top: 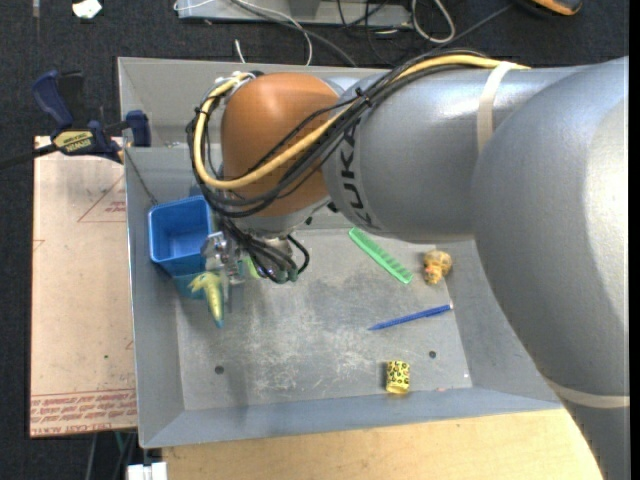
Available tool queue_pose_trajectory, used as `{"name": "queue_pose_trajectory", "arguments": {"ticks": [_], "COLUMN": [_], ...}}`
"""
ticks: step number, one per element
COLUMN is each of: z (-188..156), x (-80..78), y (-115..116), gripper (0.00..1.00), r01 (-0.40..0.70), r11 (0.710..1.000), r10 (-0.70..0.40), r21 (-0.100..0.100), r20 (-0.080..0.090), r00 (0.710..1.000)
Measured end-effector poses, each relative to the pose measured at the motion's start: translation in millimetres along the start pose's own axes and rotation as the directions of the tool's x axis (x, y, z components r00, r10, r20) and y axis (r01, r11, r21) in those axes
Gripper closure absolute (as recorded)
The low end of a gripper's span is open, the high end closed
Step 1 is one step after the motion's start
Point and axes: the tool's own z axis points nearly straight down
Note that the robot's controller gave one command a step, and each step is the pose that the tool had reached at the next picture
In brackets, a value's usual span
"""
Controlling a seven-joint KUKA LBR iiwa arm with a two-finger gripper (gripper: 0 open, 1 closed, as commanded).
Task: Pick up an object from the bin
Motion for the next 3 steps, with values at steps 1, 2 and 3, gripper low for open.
{"name": "queue_pose_trajectory", "arguments": {"ticks": [1, 2, 3], "z": [-67, -79, -45], "x": [-9.9, -10.5, 14.3], "y": [-4, 0, -14], "gripper": [1.00, 1.00, 1.00], "r01": [0.005, 0.045, 0.337], "r11": [1.000, 0.999, 0.941], "r10": [-0.005, -0.045, -0.337], "r21": [0.000, -0.001, 0.000], "r20": [-0.001, 0.019, 0.004], "r00": [1.000, 0.999, 0.941]}}
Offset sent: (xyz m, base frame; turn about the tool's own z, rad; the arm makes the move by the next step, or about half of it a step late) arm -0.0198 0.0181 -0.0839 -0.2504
